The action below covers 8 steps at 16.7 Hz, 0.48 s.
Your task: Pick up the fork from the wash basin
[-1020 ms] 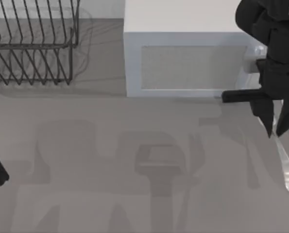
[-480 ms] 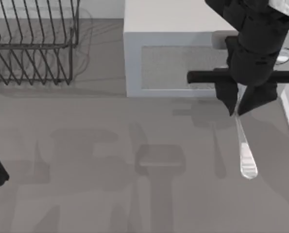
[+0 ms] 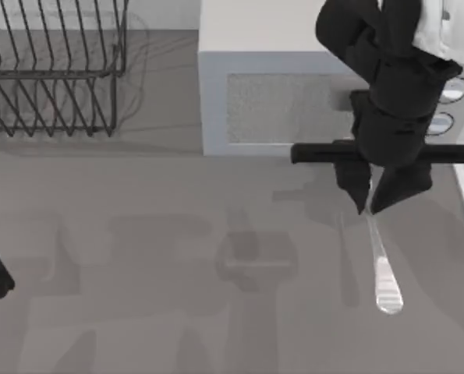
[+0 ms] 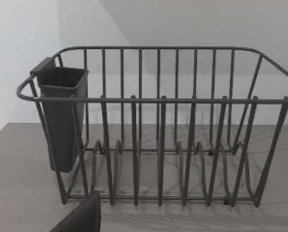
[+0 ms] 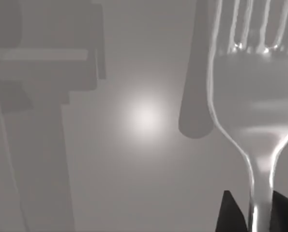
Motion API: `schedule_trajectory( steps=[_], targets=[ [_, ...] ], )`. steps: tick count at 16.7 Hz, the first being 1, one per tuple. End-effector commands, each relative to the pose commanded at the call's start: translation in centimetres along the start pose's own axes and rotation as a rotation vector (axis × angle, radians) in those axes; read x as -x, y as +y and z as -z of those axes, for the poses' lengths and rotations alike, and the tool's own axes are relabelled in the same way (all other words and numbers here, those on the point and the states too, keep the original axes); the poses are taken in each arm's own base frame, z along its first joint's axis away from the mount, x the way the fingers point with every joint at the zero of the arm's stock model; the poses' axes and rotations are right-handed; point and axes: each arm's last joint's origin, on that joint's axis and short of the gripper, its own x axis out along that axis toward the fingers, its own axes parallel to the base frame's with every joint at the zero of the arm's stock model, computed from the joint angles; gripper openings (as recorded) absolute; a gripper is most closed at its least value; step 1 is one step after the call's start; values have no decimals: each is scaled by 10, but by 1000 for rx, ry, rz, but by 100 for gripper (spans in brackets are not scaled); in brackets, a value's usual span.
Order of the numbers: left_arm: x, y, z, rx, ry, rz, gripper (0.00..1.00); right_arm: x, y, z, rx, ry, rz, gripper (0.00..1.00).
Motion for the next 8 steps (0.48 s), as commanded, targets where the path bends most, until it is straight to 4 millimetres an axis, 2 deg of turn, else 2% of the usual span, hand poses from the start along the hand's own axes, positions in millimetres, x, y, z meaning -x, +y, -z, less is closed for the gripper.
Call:
schedule_trajectory(
  steps=[5,8],
  targets=[
    [0,0,0,0,0,0,100,-54,-2,-6,-7,20,15,0],
    [0,0,0,0,0,0,100,-73,-6,-10,-10,-16,15,0]
  ],
)
